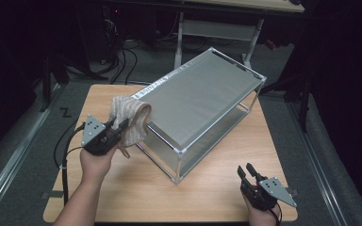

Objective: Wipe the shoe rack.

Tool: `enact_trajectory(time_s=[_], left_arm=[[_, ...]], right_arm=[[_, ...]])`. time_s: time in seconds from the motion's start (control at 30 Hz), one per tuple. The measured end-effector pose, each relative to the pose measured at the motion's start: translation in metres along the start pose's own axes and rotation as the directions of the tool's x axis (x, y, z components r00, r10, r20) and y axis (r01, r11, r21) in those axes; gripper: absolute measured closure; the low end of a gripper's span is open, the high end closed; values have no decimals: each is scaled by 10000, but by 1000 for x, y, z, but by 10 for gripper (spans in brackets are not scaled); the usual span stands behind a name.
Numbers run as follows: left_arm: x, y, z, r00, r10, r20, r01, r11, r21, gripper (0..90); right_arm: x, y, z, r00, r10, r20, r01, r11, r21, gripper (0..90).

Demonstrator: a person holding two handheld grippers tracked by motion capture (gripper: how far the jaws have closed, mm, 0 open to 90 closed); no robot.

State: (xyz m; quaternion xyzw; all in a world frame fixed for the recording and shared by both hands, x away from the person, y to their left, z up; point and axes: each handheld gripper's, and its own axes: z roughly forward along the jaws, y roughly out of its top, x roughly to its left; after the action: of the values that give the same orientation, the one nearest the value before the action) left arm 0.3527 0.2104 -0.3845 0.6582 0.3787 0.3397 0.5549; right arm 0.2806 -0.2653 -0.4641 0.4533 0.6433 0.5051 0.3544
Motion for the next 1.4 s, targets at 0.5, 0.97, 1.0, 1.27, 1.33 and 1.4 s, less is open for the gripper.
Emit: enact_trajectory(time_s=[0.5, 0.97, 1.0, 1.27, 1.33, 1.4], left_arm=[[-81, 1, -15, 9713, 811, 2238, -745, 9965, -375, 708], [-15, 2, 2, 9993, 326, 155, -326, 9995, -47, 708], [-7, 1, 3, 9997, 250, -80, -251, 9997, -33, 708], [33, 0, 1, 9937, -201, -1103, 214, 9997, 106, 708], [33, -1, -9, 9945, -288, -1007, 277, 9995, -129, 707], [29, -7, -21, 9964, -186, -832, 172, 9997, -178, 707]], right_arm=[[-1, 0, 0, 10000, -19, -26, 19, 10000, -13, 624], [0, 0, -1, 10000, -43, -47, 43, 10000, -24, 621], [1, 1, -1, 10000, -34, -63, 34, 10000, -20, 620], [8, 3, 1, 9994, -128, -320, 126, 9999, -84, 616], [12, 4, 1, 9987, -173, -470, 169, 9998, -104, 613], [18, 6, 2, 9973, -242, -689, 231, 9996, -162, 611]])
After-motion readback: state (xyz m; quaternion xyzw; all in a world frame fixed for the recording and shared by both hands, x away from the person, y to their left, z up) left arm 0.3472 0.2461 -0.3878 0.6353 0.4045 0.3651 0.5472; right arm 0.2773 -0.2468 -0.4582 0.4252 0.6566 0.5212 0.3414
